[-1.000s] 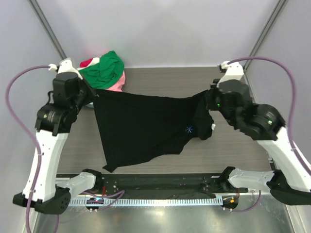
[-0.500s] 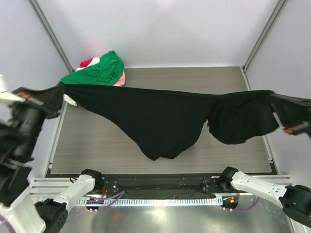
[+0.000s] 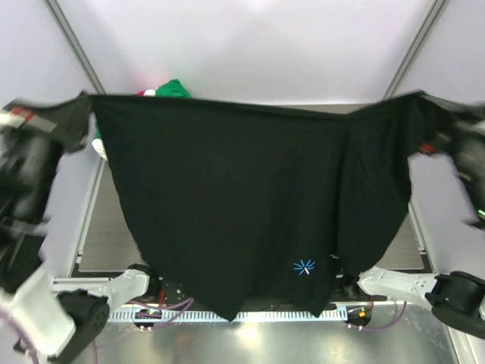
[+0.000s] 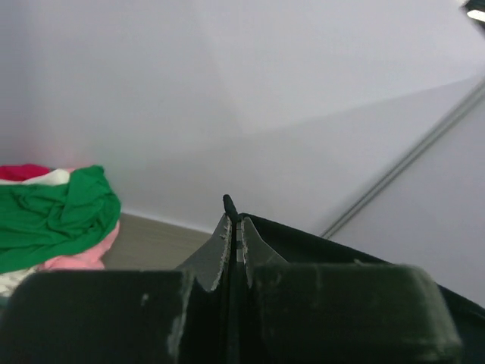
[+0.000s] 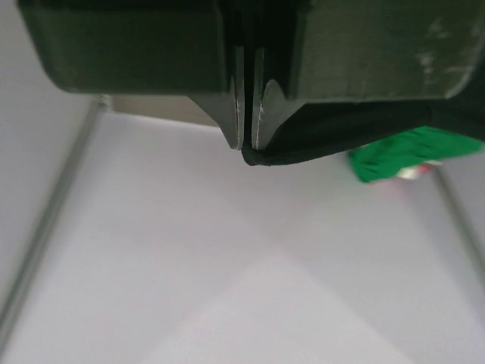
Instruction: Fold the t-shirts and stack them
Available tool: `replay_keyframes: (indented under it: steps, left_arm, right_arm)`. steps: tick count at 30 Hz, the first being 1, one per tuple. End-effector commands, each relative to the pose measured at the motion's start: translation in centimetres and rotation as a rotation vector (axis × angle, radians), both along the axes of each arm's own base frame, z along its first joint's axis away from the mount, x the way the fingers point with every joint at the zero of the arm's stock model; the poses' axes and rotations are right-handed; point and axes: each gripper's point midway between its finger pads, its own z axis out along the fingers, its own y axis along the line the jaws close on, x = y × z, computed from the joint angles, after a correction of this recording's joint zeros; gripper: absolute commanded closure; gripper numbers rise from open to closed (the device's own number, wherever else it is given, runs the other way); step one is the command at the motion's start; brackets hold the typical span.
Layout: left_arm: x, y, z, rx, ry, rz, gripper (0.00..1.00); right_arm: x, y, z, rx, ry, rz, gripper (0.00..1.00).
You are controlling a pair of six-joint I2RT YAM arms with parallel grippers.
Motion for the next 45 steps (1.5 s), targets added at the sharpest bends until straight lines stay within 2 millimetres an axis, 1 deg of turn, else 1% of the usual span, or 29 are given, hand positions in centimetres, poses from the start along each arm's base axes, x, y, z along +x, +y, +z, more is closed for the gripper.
replay_keyframes:
  steps: [1, 2, 3, 4, 5, 6, 7, 8, 9, 10, 11, 12, 13, 15, 16, 17, 19, 20, 22, 23, 25, 26, 27, 28, 30, 34, 37, 38, 45]
  left_arm:
    - [10.9, 0.0, -6.5, 0.059, 0.282, 0.152, 1.00]
    - [12.6, -0.2, -8.2, 0.068, 0.337, 0.169, 1.00]
    - [16.1, -0.8, -12.1, 0.096, 0.459, 0.185, 1.00]
    - [17.7, -0.8, -14.1, 0.104, 0.517, 0.204, 1.00]
    - [19.3, -0.8, -16.3, 0.113, 0.575, 0.219, 1.00]
    - [21.2, -0.1, -19.9, 0.097, 0.668, 0.250, 1.00]
    - [23.7, 0.1, -23.7, 0.108, 0.767, 0.266, 1.00]
    - [25.3, 0.5, -26.5, 0.102, 0.833, 0.275, 1.00]
    - [26.5, 2.1, -29.0, 0.057, 0.903, 0.308, 1.00]
    - [29.0, 2.6, -33.6, 0.056, 1.022, 0.318, 1.00]
    - [29.3, 2.2, -36.0, 0.042, 1.110, 0.270, 0.96]
    - [29.8, 2.8, -37.5, 0.039, 1.167, 0.266, 0.80]
    - [31.0, 2.8, -39.6, 0.071, 1.231, 0.242, 0.74]
    - [30.3, 2.8, -40.4, 0.107, 1.279, 0.225, 0.56]
    - [30.1, 2.8, -40.3, 0.122, 1.265, 0.218, 0.49]
    - [29.2, 2.9, -40.4, 0.121, 1.237, 0.218, 0.43]
    - [28.0, 2.9, -40.8, 0.115, 1.215, 0.219, 0.36]
    - [26.7, 2.6, -40.6, 0.110, 1.187, 0.208, 0.35]
    - [24.9, 2.2, -41.2, 0.110, 1.191, 0.195, 0.35]
    - [23.6, 1.8, -43.2, 0.114, 1.230, 0.190, 0.35]
    - [22.2, -0.2, -43.0, 0.121, 1.193, 0.148, 0.35]
    - [20.6, -1.9, -45.1, 0.140, 1.239, 0.114, 0.35]
    - [19.8, -2.8, -45.1, 0.143, 1.229, 0.094, 0.35]
    - [19.3, -4.0, -46.0, 0.148, 1.231, 0.066, 0.35]
    - [16.8, -6.7, -48.6, 0.163, 1.280, 0.009, 0.35]
    - [15.0, -11.3, -51.7, 0.116, 1.294, -0.121, 0.36]
    - [12.4, -14.7, -54.7, 0.140, 1.360, -0.186, 0.39]
    - [11.9, -15.5, -55.4, 0.146, 1.377, -0.203, 0.41]
    - [8.8, -17.6, -60.5, 0.164, 1.463, -0.232, 0.43]
  right_arm:
    - [7.6, -0.8, -2.0, -0.199, 0.096, -0.492, 0.99]
    - [10.4, 1.8, -4.3, -0.309, 0.129, -0.520, 0.99]
    - [12.0, 2.9, -4.5, -0.329, 0.112, -0.515, 0.99]
    - [14.2, 1.3, -5.0, -0.317, 0.127, -0.593, 0.99]
    - [18.4, 2.3, -7.8, -0.371, 0.189, -0.612, 0.99]
    - [21.2, 3.0, -9.4, -0.390, 0.210, -0.572, 0.99]
    - [24.7, 1.0, -11.7, -0.372, 0.266, -0.632, 0.99]
    - [29.8, 2.0, -16.5, -0.428, 0.359, -0.631, 0.99]
    - [33.2, 1.8, -19.7, -0.437, 0.420, -0.655, 0.99]
    - [35.5, 0.5, -23.1, -0.350, 0.515, -0.724, 0.98]
    - [37.1, -1.1, -18.7, -0.214, 0.465, -0.740, 0.67]
    - [41.3, -0.1, -28.6, -0.308, 0.697, -0.711, 0.52]
    - [42.3, 1.6, -29.1, -0.197, 0.698, -0.631, 0.41]
    - [42.2, 2.7, -31.0, -0.190, 0.740, -0.620, 0.03]
    - [42.0, 2.9, -31.2, -0.184, 0.741, -0.622, 0.01]
    - [41.6, 3.3, -33.6, -0.191, 0.793, -0.608, 0.00]
    - [40.2, 2.9, -33.3, -0.166, 0.799, -0.608, 0.00]
    - [39.2, 2.6, -35.9, -0.175, 0.860, -0.617, 0.00]
    - [37.3, 2.2, -35.2, -0.124, 0.856, -0.599, 0.01]
    - [35.8, 2.1, -38.5, -0.143, 0.926, -0.587, 0.00]
    - [33.9, 2.0, -40.9, -0.085, 0.961, -0.537, 0.00]
    - [33.5, 1.8, -41.8, -0.058, 0.976, -0.526, 0.00]
    - [33.6, 2.8, -42.5, 0.010, 0.991, -0.451, 0.01]
    - [33.0, 1.3, -44.2, 0.044, 1.034, -0.458, 0.01]
    - [33.2, 1.9, -45.3, 0.127, 1.073, -0.369, 0.01]
    - [34.6, -0.1, -46.5, 0.217, 1.102, -0.336, 0.03]
    - [35.7, 1.0, -48.3, 0.256, 1.155, -0.258, 0.04]
    - [35.9, -0.6, -48.8, 0.285, 1.167, -0.271, 0.04]
    - [37.4, 0.7, -55.3, 0.333, 1.296, -0.199, 0.08]
